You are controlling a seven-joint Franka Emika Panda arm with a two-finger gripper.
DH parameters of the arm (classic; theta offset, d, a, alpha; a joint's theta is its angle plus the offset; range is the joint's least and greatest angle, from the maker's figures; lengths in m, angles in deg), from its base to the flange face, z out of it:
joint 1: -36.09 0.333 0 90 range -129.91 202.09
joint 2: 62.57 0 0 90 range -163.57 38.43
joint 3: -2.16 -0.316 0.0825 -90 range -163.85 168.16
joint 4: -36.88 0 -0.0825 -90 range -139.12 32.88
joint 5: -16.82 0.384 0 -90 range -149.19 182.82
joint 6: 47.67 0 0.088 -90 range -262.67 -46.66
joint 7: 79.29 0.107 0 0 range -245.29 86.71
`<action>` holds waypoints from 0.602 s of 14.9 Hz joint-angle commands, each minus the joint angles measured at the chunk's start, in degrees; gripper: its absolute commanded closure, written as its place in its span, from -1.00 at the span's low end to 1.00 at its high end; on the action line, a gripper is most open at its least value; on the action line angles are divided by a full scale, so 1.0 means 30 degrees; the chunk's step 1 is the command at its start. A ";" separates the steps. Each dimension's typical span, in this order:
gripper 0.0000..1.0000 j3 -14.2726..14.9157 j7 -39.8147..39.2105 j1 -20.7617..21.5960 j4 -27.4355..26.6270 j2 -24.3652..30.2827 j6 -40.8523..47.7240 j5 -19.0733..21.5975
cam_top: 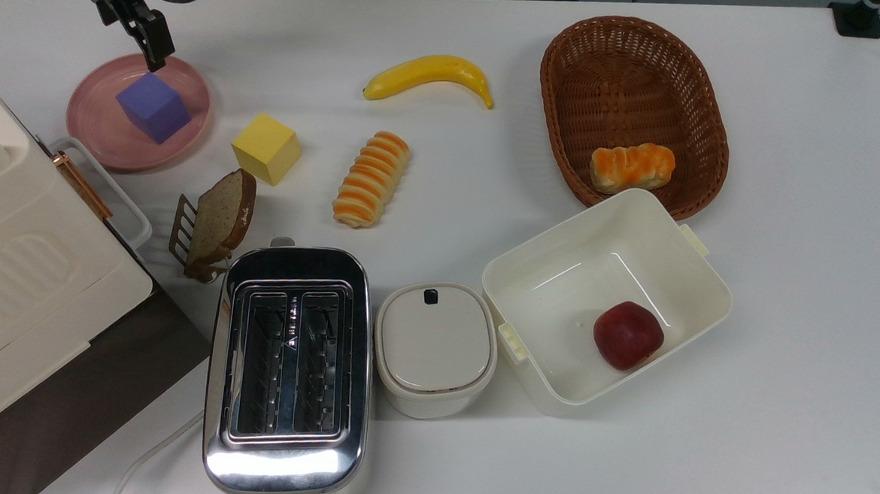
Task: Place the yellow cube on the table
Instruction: 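Open the gripper, release the cube, and raise the arm away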
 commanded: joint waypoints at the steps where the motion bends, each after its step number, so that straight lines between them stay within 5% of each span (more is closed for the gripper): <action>1: -1.00 -0.0051 -0.0305 0.0800 0.1498 0.0704 0.1140 -0.0654; 4: -1.00 -0.1303 -0.0480 0.2118 0.7663 0.0531 0.7917 0.0392; 9: -1.00 -0.4848 -0.2121 0.2647 0.9037 0.1086 1.0143 0.2596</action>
